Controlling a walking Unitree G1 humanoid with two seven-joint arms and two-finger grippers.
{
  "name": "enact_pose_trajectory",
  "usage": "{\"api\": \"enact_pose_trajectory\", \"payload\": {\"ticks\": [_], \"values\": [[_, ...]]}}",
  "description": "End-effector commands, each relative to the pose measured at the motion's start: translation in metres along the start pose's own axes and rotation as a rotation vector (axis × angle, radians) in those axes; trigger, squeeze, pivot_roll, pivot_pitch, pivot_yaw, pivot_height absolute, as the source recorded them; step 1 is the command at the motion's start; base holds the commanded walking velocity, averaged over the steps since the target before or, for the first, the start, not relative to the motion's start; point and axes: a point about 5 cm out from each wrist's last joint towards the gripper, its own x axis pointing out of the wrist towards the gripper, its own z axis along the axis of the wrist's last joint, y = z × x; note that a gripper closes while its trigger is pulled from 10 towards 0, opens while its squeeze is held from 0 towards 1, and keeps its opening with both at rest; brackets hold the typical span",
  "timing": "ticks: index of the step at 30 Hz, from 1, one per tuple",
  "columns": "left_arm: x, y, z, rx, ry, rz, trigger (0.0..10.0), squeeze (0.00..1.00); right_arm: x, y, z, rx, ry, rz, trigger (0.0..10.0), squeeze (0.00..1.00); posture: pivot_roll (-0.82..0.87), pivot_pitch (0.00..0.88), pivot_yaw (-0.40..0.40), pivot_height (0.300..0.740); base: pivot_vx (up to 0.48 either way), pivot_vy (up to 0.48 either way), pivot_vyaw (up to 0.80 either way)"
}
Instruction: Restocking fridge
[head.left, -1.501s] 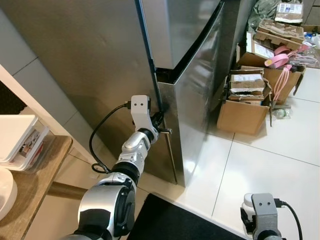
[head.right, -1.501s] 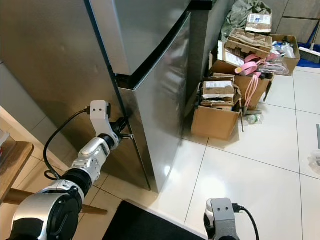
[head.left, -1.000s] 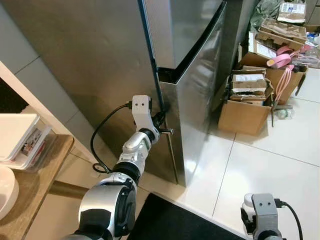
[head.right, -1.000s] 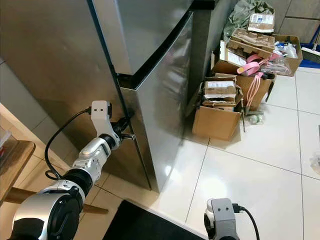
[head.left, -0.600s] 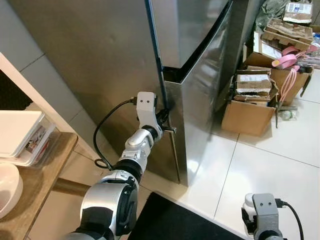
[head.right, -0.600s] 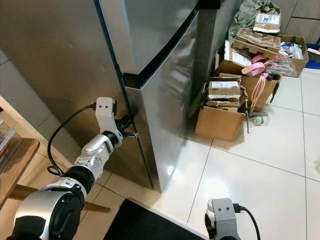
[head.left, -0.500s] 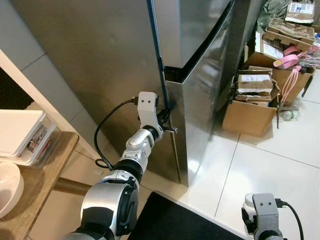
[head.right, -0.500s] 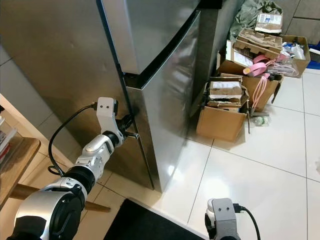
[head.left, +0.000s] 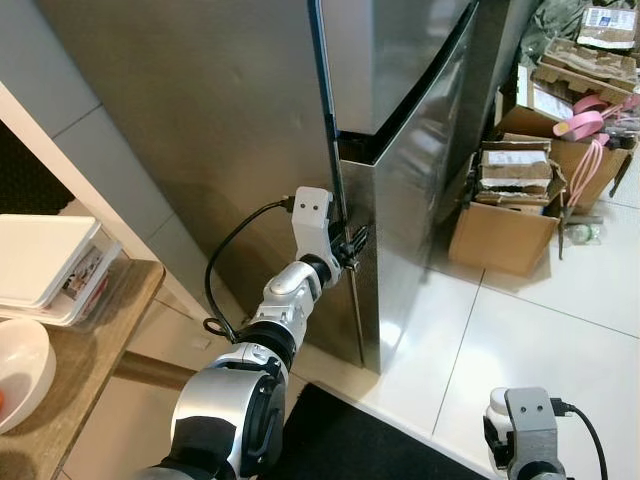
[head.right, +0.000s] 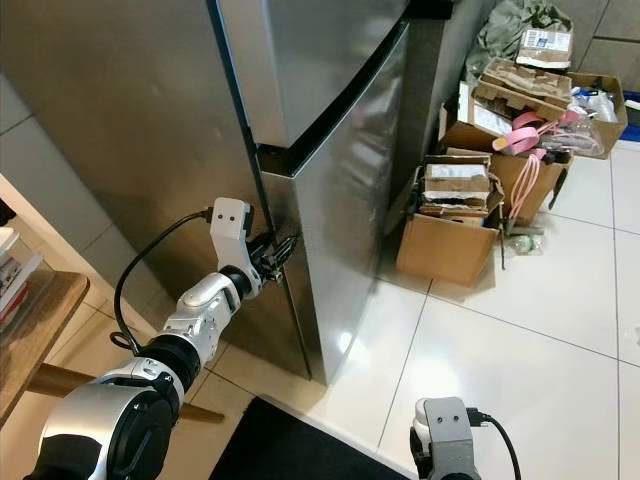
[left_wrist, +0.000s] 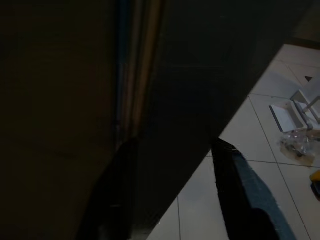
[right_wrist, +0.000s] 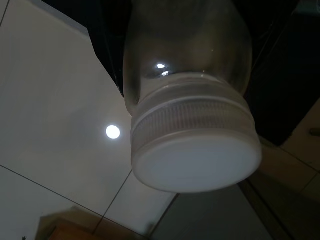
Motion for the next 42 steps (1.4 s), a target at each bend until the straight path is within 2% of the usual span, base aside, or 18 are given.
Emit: {"api": "enact_pose_trajectory", "payload": {"ticks": [1, 8, 11, 12, 15, 18, 20, 21, 22, 24, 26, 27, 31, 34, 37, 40, 42], "values": [[0.002, -0.011, -0.006, 0.009, 0.017, -0.058, 10.0, 1.00, -0.005, 0.001, -0.009, 0.009, 0.023, -0.004, 10.0, 0.00, -0.11, 0.284, 0.149, 0.740, 0.000, 0.000, 0.00], [0.002, -0.013, -0.008, 0.017, 0.024, -0.078, 10.0, 1.00, -0.005, 0.001, -0.009, 0.010, 0.023, -0.006, 10.0, 0.00, -0.12, 0.278, 0.154, 0.740, 0.000, 0.000, 0.00], [-0.002, -0.017, -0.020, 0.053, 0.085, -0.143, 10.0, 1.00, -0.007, 0.001, -0.012, 0.015, 0.031, -0.010, 10.0, 0.00, -0.11, 0.265, 0.160, 0.740, 0.000, 0.000, 0.00], [-0.007, -0.016, -0.029, 0.071, 0.122, -0.171, 10.0, 0.00, -0.008, 0.002, -0.014, 0.019, 0.039, -0.013, 10.0, 0.00, -0.12, 0.229, 0.169, 0.740, 0.000, 0.000, 0.00], [-0.020, -0.012, -0.046, 0.108, 0.183, -0.222, 10.0, 0.00, -0.008, 0.003, -0.017, 0.024, 0.049, -0.015, 10.0, 0.00, -0.12, 0.222, 0.169, 0.740, 0.000, 0.000, 0.00], [-0.030, -0.005, -0.054, 0.122, 0.195, -0.238, 10.0, 0.00, -0.007, 0.003, -0.016, 0.025, 0.049, -0.009, 10.0, 0.00, -0.11, 0.209, 0.162, 0.740, 0.000, 0.000, 0.00], [-0.045, 0.018, -0.056, 0.059, 0.133, -0.114, 10.0, 0.00, -0.007, 0.003, -0.017, 0.022, 0.056, 0.004, 10.0, 0.00, -0.11, 0.197, 0.145, 0.740, 0.000, 0.000, 0.00], [-0.045, 0.018, -0.056, 0.059, 0.133, -0.114, 10.0, 0.00, -0.007, 0.003, -0.017, 0.022, 0.056, 0.004, 10.0, 0.00, -0.11, 0.197, 0.145, 0.740, 0.000, 0.000, 0.00], [-0.054, 0.028, -0.058, 0.036, 0.108, -0.046, 10.0, 0.00, -0.007, 0.003, -0.018, 0.020, 0.061, 0.008, 10.0, 0.00, -0.11, 0.194, 0.143, 0.740, 0.000, 0.000, 0.00], [-0.077, 0.046, -0.070, 0.010, 0.080, 0.110, 10.0, 0.00, -0.008, 0.003, -0.020, 0.019, 0.072, 0.016, 10.0, 0.00, -0.12, 0.165, 0.129, 0.740, 0.000, 0.000, 0.00], [-0.104, 0.057, -0.094, -0.035, 0.112, 0.255, 10.0, 0.00, -0.009, 0.004, -0.022, 0.019, 0.078, 0.022, 10.0, 0.00, -0.12, 0.153, 0.119, 0.740, 0.000, 0.000, 0.00], [-0.104, 0.057, -0.094, -0.035, 0.112, 0.255, 10.0, 0.00, -0.009, 0.004, -0.022, 0.019, 0.078, 0.022, 10.0, 0.00, -0.12, 0.153, 0.119, 0.740, 0.000, 0.000, 0.00], [-0.152, 0.058, -0.140, -0.048, 0.251, 0.416, 10.0, 0.00, -0.007, 0.004, -0.022, 0.008, 0.091, 0.040, 10.0, 0.00, -0.13, 0.113, 0.085, 0.740, 0.000, 0.000, 0.00], [-0.179, 0.053, -0.166, -0.070, 0.343, 0.509, 10.0, 0.00, -0.003, 0.006, -0.018, -0.014, 0.094, 0.070, 10.0, 0.00, -0.12, 0.081, 0.060, 0.740, 0.000, 0.000, 0.00], [-0.192, 0.049, -0.181, -0.085, 0.410, 0.584, 10.0, 0.00, 0.004, 0.007, -0.010, -0.038, 0.084, 0.099, 10.0, 0.00, -0.12, 0.070, 0.039, 0.740, 0.000, 0.000, 0.00], [-0.196, 0.045, -0.187, -0.115, 0.437, 0.614, 10.0, 0.00, 0.008, 0.009, -0.004, -0.058, 0.079, 0.120, 10.0, 0.00, -0.11, 0.058, 0.022, 0.740, 0.000, 0.000, 0.00], [-0.197, 0.033, -0.197, -0.151, 0.503, 0.601, 10.0, 0.00, 0.014, 0.016, 0.003, -0.101, 0.076, 0.164, 10.0, 0.00, -0.11, 0.045, 0.016, 0.740, 0.000, 0.000, 0.00]]}}
